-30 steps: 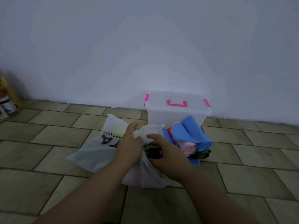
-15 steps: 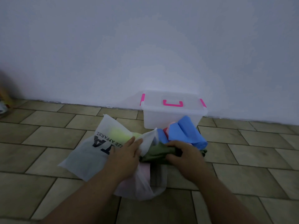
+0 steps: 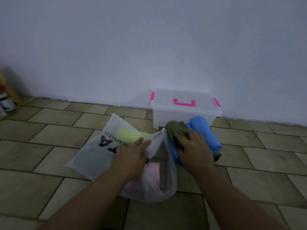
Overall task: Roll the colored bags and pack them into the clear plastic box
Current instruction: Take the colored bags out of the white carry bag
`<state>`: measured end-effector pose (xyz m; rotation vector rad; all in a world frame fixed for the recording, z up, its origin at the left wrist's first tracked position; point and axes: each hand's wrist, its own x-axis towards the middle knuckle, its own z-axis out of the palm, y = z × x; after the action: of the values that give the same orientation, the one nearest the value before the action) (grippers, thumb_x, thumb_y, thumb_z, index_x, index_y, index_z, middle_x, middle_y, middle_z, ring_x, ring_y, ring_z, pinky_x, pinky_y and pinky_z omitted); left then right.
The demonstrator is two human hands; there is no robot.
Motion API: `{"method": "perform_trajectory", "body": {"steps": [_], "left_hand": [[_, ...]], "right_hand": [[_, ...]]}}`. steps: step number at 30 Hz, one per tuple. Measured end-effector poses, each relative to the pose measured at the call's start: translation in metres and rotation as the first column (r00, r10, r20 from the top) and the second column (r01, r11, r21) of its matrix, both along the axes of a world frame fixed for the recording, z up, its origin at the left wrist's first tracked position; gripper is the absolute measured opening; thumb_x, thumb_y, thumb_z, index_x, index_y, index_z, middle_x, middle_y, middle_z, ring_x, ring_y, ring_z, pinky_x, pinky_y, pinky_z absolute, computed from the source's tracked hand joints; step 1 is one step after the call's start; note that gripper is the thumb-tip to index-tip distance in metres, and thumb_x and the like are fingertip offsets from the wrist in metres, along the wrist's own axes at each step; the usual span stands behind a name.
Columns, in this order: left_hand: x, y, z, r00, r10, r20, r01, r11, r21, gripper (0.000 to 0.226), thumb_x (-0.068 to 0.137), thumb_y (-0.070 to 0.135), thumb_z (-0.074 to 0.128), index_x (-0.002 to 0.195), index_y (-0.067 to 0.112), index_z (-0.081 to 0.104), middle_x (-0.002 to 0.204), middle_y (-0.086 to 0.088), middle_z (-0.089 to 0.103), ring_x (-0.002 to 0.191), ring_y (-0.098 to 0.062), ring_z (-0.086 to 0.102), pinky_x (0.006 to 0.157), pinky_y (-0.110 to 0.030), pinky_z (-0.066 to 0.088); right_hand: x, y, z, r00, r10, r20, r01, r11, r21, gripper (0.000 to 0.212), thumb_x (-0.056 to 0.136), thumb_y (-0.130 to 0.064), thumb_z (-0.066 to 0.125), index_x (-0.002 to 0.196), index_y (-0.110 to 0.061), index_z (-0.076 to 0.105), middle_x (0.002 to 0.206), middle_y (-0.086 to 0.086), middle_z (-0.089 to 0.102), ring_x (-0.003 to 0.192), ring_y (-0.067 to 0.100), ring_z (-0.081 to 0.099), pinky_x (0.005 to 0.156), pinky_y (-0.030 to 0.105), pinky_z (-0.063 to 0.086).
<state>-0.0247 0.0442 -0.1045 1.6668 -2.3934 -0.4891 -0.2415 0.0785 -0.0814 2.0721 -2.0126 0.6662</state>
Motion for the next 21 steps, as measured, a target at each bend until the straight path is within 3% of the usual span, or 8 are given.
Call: {"method": "perform_trajectory", "body": {"steps": [6,9,10,12,15,18,21], "left_hand": [[-0.001,-0.003,-0.003,1.000,0.002,0.012,-0.002,0.999,-0.047,0.045,0.100,0.041,0.023,0.144,0.047,0.017,0.158,0.011,0.014,0.139,-0.018,0.030,0.112,-0.057,0.002],[-0.003,-0.005,-0.001,1.000,0.009,0.014,-0.008,0.997,-0.077,0.045,0.100,0.043,0.021,0.144,0.046,0.018,0.158,0.010,0.016,0.138,-0.019,0.032,0.112,-0.058,0.003],[-0.004,-0.005,0.001,1.000,0.011,0.008,-0.010,0.997,-0.075,0.045,0.099,0.044,0.020,0.144,0.046,0.018,0.158,0.010,0.016,0.138,-0.019,0.032,0.112,-0.059,0.004],[-0.005,-0.005,0.006,1.000,0.005,0.002,-0.005,0.999,-0.050,0.047,0.097,0.052,0.019,0.144,0.046,0.019,0.158,0.009,0.016,0.139,-0.019,0.031,0.112,-0.061,0.004],[0.002,-0.003,0.013,0.994,-0.055,0.096,0.051,0.998,0.045,0.065,0.086,0.072,0.027,0.145,0.049,0.011,0.160,0.009,0.006,0.138,-0.020,0.032,0.108,-0.066,0.002],[0.019,0.000,0.019,0.968,-0.136,0.209,0.102,0.981,0.167,0.090,0.070,0.082,0.042,0.142,0.055,-0.005,0.159,0.010,-0.006,0.145,-0.023,0.014,0.105,-0.069,-0.002],[0.029,0.005,0.022,0.949,-0.178,0.258,0.128,0.971,0.200,0.109,0.059,0.083,0.054,0.140,0.054,-0.013,0.159,0.010,-0.010,0.146,-0.023,0.004,0.105,-0.069,0.003]], "right_hand": [[-0.002,-0.001,0.006,0.999,-0.007,-0.051,0.014,0.989,0.145,0.047,0.086,-0.039,0.057,0.132,-0.030,0.052,0.129,0.003,0.049,0.115,0.023,0.046,0.094,0.037,0.039],[0.009,0.015,0.009,0.985,0.079,0.156,-0.077,0.997,-0.018,0.041,0.082,-0.028,0.065,0.122,-0.023,0.060,0.121,0.001,0.057,0.110,0.018,0.052,0.090,0.027,0.038],[0.016,0.022,0.006,0.961,0.135,0.240,-0.136,0.991,-0.013,0.037,0.082,-0.025,0.065,0.119,-0.023,0.062,0.115,-0.002,0.060,0.104,0.013,0.054,0.085,0.022,0.037],[0.030,0.037,-0.005,0.898,0.194,0.395,-0.278,0.946,0.168,0.037,0.082,-0.026,0.063,0.118,-0.029,0.061,0.111,-0.008,0.060,0.099,0.008,0.055,0.079,0.017,0.039],[0.030,0.048,-0.021,0.888,0.139,0.437,-0.343,0.834,0.432,0.055,0.075,-0.037,0.069,0.127,-0.037,0.050,0.120,-0.014,0.054,0.104,0.004,0.050,0.087,0.021,0.042],[0.028,0.047,-0.018,0.852,0.110,0.511,-0.370,0.818,0.441,0.063,0.064,-0.048,0.077,0.119,-0.044,0.047,0.110,-0.023,0.050,0.101,0.000,0.049,0.082,0.019,0.043],[0.046,0.043,-0.015,0.875,0.176,0.452,-0.392,0.805,0.445,0.068,0.061,-0.045,0.079,0.118,-0.038,0.043,0.109,-0.014,0.053,0.098,0.006,0.053,0.080,0.026,0.049]]}}
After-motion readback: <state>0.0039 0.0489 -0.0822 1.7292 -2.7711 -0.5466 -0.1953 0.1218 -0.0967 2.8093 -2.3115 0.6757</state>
